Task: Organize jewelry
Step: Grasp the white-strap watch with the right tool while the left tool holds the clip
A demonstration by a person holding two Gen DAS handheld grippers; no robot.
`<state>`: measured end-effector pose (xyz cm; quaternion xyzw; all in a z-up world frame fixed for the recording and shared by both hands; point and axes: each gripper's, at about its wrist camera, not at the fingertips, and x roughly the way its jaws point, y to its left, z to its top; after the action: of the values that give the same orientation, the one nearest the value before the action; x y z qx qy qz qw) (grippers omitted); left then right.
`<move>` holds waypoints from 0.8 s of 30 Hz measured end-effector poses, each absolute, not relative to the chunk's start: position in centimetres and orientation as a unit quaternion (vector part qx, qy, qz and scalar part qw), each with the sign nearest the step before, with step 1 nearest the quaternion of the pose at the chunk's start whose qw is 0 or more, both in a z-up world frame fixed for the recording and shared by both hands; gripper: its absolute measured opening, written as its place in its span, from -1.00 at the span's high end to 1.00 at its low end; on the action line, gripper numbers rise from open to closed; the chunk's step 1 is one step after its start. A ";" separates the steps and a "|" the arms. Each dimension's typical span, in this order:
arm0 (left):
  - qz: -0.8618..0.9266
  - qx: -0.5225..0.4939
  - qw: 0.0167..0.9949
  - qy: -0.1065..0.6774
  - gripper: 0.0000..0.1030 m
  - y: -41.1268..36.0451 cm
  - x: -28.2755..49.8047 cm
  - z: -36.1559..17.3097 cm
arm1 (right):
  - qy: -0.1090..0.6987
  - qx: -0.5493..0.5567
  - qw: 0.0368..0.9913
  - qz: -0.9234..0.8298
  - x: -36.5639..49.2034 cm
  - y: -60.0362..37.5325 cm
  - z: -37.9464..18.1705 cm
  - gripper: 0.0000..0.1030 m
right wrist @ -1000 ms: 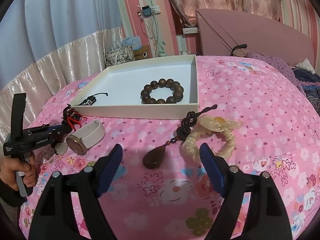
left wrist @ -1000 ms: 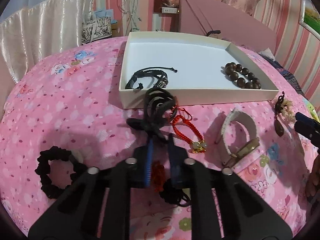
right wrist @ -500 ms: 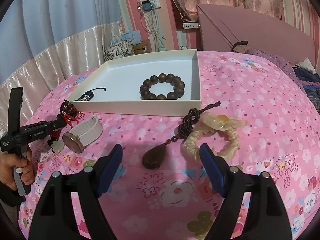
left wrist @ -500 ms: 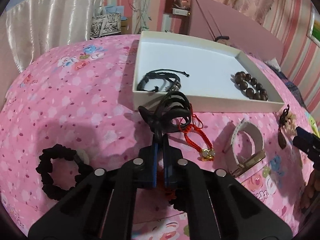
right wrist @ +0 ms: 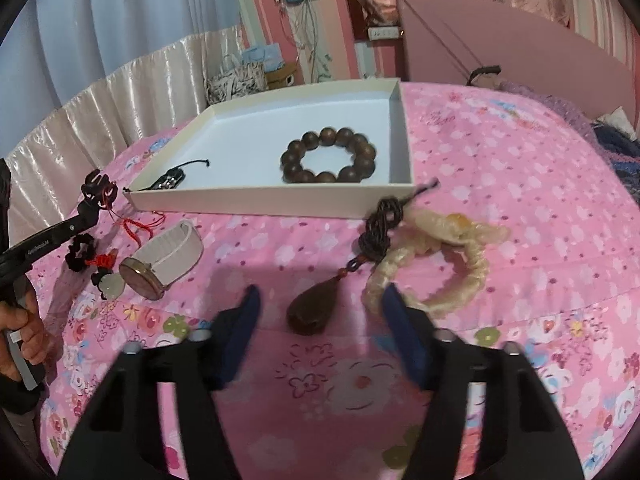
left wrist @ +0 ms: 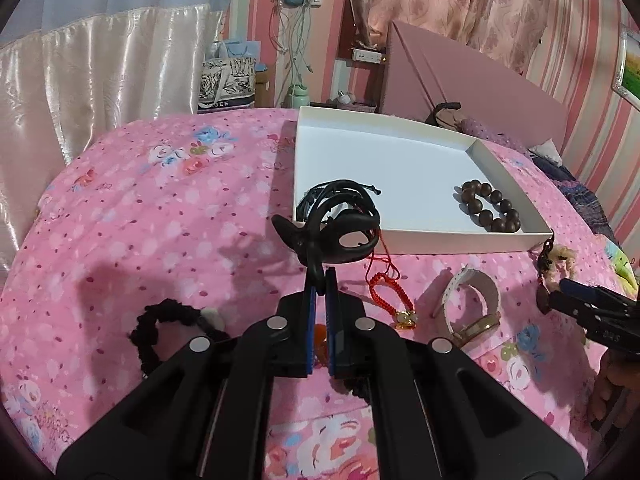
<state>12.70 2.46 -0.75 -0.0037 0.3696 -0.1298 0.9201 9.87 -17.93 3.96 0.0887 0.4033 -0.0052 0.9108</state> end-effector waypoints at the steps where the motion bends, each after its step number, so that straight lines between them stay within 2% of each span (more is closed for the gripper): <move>1: -0.131 -0.004 0.920 0.370 0.97 2.6 12.5 -0.8 | 0.400 0.087 0.912 -0.004 9.8 -17.8 4.1 -0.08; 13: -0.117 0.000 0.921 0.372 0.97 4.5 11.1 -0.8 | 0.377 0.091 0.920 0.056 12.3 -11.6 5.7 -0.08; 17: -0.115 0.002 0.918 0.380 0.97 4.7 11.2 -1.5 | 0.410 0.094 0.905 0.059 15.2 -9.9 4.4 -0.06; 20: -0.118 0.007 0.916 0.383 0.97 4.6 11.2 -1.7 | 0.457 0.069 0.885 0.056 16.9 -8.7 2.8 0.20; 22: -0.118 0.009 0.917 0.382 0.97 4.8 11.2 -1.6 | 0.465 0.064 0.881 0.055 17.1 -8.5 2.6 0.83; 24: -0.113 0.010 0.919 0.378 0.97 5.3 11.1 -1.3 | 0.458 0.081 0.883 0.061 16.7 -9.2 2.9 0.92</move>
<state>11.08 5.35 -1.26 0.0102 0.3775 -0.1131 0.9190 16.66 -9.16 2.90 0.0808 0.4579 0.0608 0.8832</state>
